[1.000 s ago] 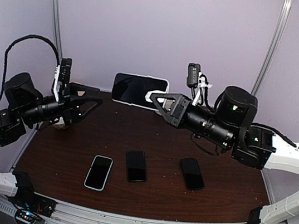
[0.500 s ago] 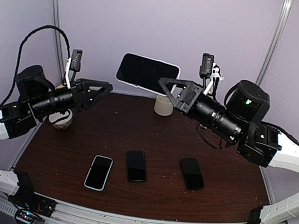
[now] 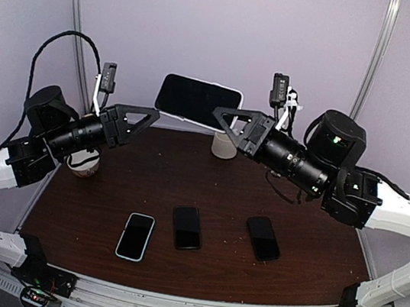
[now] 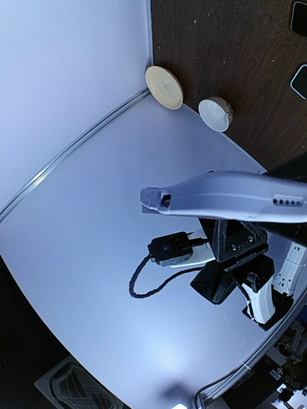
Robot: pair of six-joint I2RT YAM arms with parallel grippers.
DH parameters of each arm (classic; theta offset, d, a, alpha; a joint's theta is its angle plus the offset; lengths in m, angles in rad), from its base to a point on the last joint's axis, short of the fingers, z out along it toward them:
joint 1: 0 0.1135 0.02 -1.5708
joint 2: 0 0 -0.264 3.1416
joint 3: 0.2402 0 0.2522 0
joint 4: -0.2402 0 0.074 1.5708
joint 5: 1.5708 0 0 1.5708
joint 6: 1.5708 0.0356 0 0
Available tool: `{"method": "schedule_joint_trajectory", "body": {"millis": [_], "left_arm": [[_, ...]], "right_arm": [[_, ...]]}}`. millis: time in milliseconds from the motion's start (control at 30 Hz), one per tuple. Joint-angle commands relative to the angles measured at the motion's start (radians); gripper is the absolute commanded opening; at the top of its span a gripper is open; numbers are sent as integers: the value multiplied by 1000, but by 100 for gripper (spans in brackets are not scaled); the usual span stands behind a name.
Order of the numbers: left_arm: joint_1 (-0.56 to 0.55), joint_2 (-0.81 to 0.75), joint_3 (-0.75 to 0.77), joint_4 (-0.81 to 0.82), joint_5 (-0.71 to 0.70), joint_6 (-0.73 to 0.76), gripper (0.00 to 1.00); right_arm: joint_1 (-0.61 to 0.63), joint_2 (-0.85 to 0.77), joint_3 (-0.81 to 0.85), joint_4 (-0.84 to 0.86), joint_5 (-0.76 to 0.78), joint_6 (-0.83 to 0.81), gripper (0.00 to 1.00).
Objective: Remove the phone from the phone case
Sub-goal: Remove the phone from the bottom left corner of the phone case.
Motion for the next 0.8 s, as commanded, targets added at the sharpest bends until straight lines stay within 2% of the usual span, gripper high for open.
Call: {"method": "schedule_joint_trajectory", "body": {"millis": [0,433,767], "left_arm": [[5,2,38,68,23,-8,45],[5,15,42,94,-16,13,46],[5,11,50,49,-63,77,46]], "right_arm": [[-5,-5,59,84,-28,-1,0],[-4,58,134,21,-183,22,0],[-4,106,191,-22,-340,57,0]]}}
